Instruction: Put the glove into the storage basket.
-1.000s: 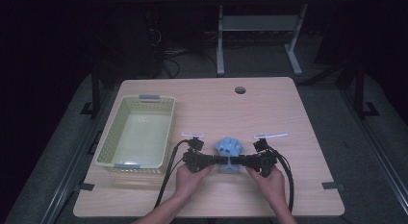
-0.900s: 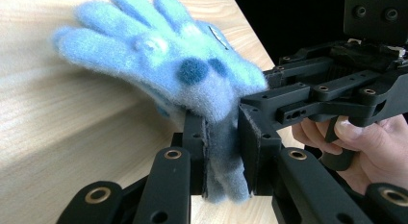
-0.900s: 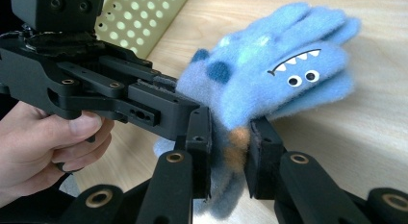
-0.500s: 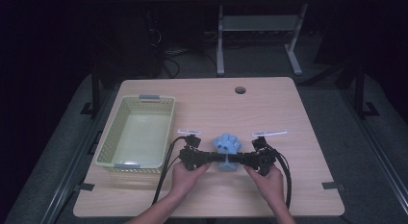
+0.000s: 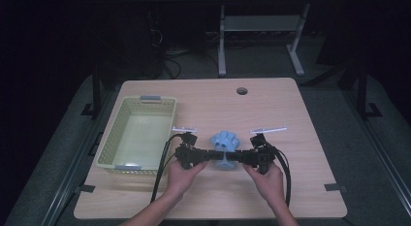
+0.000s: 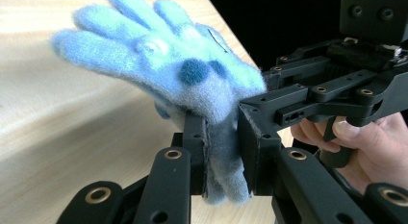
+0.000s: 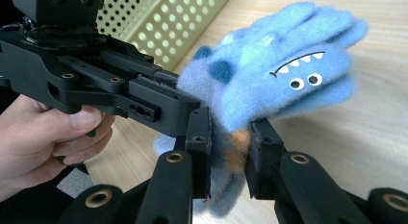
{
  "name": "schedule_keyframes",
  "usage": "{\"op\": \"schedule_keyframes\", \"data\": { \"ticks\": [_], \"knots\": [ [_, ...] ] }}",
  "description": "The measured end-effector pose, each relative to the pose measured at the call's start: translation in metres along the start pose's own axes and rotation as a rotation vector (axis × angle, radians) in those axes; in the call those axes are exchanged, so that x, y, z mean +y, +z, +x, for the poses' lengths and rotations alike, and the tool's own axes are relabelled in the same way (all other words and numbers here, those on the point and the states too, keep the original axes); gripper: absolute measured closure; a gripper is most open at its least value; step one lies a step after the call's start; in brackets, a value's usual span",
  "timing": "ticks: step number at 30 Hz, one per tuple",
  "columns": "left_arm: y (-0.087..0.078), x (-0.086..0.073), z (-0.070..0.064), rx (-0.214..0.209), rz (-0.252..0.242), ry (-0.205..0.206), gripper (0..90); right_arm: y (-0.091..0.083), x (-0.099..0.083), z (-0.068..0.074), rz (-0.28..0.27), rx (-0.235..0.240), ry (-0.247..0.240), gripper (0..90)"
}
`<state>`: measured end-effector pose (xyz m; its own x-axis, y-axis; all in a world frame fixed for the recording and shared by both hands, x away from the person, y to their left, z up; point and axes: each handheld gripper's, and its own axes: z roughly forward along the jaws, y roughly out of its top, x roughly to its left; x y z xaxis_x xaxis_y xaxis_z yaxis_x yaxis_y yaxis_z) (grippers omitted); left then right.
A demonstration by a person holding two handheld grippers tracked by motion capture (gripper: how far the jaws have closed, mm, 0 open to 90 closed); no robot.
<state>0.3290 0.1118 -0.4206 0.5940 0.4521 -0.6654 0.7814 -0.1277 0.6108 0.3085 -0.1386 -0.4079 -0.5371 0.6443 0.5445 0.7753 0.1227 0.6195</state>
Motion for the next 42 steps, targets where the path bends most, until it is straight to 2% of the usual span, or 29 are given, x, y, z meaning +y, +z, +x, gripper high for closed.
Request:
{"op": "schedule_keyframes", "data": {
  "ticks": [5,10,13,14,22,25,36,42],
  "knots": [
    [-0.01,0.006,0.001,0.001,-0.015,0.007,74.0,0.002,0.008,0.005,-0.013,0.019,0.006,74.5],
    [-0.018,0.011,0.003,0.0,-0.027,0.007,74.1,0.005,0.016,0.011,-0.01,0.014,-0.013,74.5],
    [-0.023,0.014,0.003,-0.002,-0.035,0.006,74.1,0.007,0.022,0.014,-0.013,0.028,-0.008,74.6],
    [-0.027,0.015,0.003,0.001,-0.037,0.012,74.1,0.009,0.026,0.017,-0.009,0.03,-0.023,74.6],
    [-0.046,0.022,0.006,-0.008,-0.069,0.006,74.2,0.015,0.04,0.029,-0.013,0.045,-0.048,74.7],
    [-0.05,0.023,0.007,-0.011,-0.074,0.005,74.2,0.017,0.044,0.03,-0.013,0.061,-0.041,74.8],
    [-0.074,0.031,0.012,0.008,-0.096,0.017,74.4,0.029,0.061,0.044,-0.01,0.078,-0.071,74.8],
    [-0.087,0.032,0.016,0.002,-0.117,0.003,74.7,0.036,0.069,0.051,-0.005,0.096,-0.077,75.0]
  ]
}}
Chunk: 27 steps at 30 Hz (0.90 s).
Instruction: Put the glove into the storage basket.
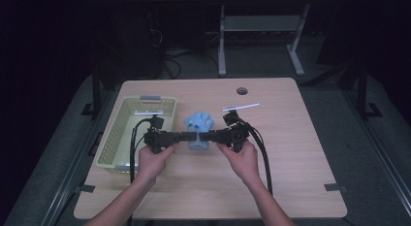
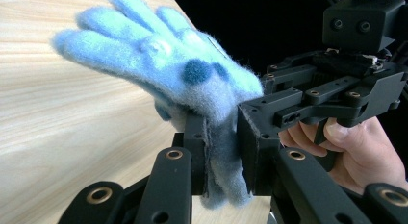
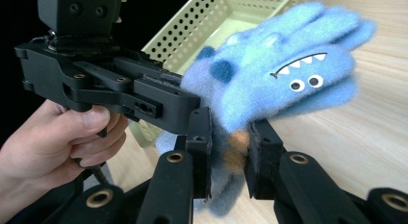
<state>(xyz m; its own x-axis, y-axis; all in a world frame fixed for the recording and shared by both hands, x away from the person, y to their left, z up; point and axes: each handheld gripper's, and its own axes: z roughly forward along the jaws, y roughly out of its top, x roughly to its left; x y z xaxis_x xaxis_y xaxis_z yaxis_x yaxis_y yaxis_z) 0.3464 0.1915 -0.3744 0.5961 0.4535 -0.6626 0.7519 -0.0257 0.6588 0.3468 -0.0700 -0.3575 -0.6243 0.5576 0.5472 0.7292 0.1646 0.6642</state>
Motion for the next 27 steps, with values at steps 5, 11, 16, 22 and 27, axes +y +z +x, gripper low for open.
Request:
{"op": "schedule_keyframes", "data": {
  "ticks": [5,11,16,22,27],
  "knots": [
    [-0.011,0.001,0.004,0.002,-0.01,-0.008,75.3,0.009,0.008,0.006,0.002,0.014,-0.019,75.2],
    [-0.026,0.002,0.011,0.014,-0.024,-0.007,76.1,0.021,0.015,0.012,0.012,0.029,-0.021,75.3],
    [-0.034,0.003,0.016,0.007,-0.04,-0.017,76.2,0.028,0.02,0.015,0.006,0.043,-0.029,75.4],
    [-0.043,0.003,0.021,0.01,-0.048,-0.034,76.5,0.037,0.024,0.019,0.012,0.051,-0.031,75.4],
    [-0.052,0.004,0.023,0.012,-0.057,-0.043,77.3,0.045,0.029,0.025,0.012,0.063,-0.04,75.5]
  ]
}}
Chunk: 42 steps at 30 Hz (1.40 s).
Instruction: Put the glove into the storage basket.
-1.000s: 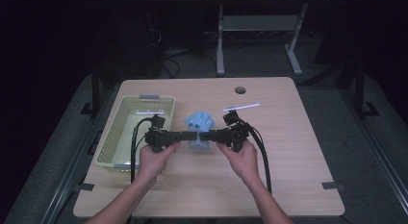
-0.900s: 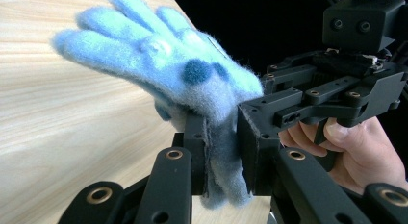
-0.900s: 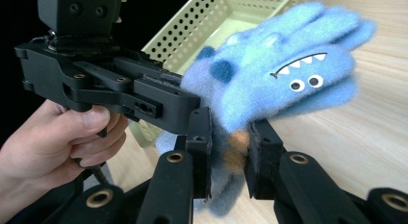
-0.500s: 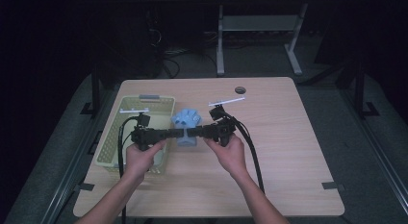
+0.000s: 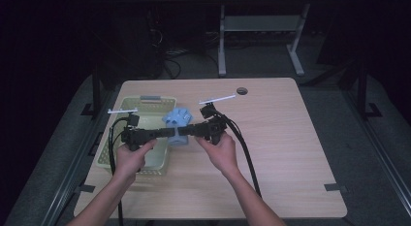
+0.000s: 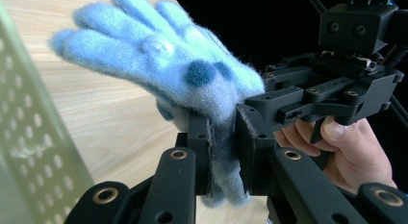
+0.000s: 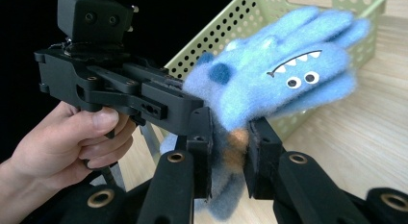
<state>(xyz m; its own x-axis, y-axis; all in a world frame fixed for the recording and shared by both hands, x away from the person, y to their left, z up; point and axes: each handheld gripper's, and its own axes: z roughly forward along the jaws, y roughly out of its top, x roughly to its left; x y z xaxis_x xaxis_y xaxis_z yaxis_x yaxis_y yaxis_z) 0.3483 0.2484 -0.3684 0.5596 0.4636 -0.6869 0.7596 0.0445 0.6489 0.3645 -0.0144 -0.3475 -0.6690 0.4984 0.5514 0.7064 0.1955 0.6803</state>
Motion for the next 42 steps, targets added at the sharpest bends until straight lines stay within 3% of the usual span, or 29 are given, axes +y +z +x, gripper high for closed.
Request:
{"op": "schedule_keyframes", "data": {
  "ticks": [10,35,42],
  "knots": [
    [-0.022,0.004,0.007,0.018,-0.01,-0.005,78.8,0.018,0.009,0.009,0.005,0.024,-0.006,75.6],
    [-0.056,0.007,0.025,0.066,-0.016,-0.022,80.4,0.058,0.024,0.02,0.032,0.053,-0.022,75.9],
    [-0.069,0.007,0.033,0.086,-0.015,-0.023,80.4,0.073,0.026,0.022,0.037,0.073,-0.005,75.9]
  ]
}}
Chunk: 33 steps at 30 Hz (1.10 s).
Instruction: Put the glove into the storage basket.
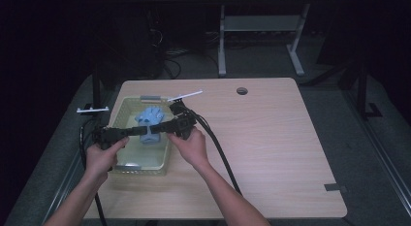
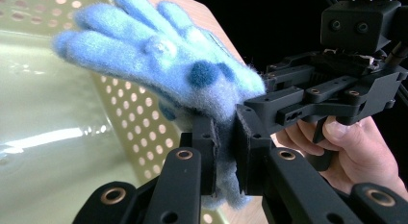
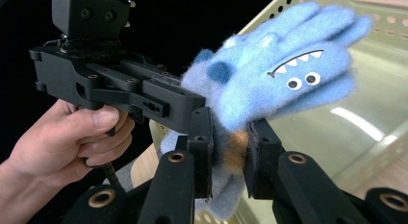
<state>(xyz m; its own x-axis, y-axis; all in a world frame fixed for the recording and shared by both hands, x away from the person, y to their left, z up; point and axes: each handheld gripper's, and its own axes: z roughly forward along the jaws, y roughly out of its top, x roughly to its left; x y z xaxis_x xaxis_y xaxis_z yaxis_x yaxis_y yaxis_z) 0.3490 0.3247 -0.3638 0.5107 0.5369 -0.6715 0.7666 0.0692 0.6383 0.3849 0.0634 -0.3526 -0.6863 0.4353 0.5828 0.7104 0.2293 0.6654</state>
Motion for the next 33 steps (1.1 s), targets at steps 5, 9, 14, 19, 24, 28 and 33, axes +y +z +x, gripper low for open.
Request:
{"op": "schedule_keyframes", "data": {
  "ticks": [5,9,14,19,24,28,33],
  "knots": [
    [-0.004,-0.001,0.005,0.014,0.001,-0.001,80.4,0.009,0.001,0.001,0.007,0.0,0.004,75.8],
    [-0.007,-0.001,0.01,0.042,0.004,0.003,80.5,0.017,0.002,0.0,0.007,0.0,-0.002,75.8],
    [-0.007,-0.001,0.018,0.057,0.031,-0.011,80.5,0.026,0.0,-0.004,0.014,-0.005,0.006,75.8],
    [-0.008,-0.001,0.023,0.087,0.06,-0.012,80.5,0.037,-0.002,-0.008,0.026,-0.005,0.019,75.8],
    [-0.011,-0.001,0.026,0.11,0.081,-0.002,80.5,0.045,-0.004,-0.01,0.038,0.005,0.036,75.7],
    [-0.011,-0.003,0.029,0.128,0.093,-0.019,80.5,0.051,-0.005,-0.012,0.048,0.009,0.049,75.6],
    [-0.01,-0.009,0.036,0.14,0.119,-0.04,80.5,0.06,-0.009,-0.014,0.08,-0.002,0.036,75.4]
  ]
}}
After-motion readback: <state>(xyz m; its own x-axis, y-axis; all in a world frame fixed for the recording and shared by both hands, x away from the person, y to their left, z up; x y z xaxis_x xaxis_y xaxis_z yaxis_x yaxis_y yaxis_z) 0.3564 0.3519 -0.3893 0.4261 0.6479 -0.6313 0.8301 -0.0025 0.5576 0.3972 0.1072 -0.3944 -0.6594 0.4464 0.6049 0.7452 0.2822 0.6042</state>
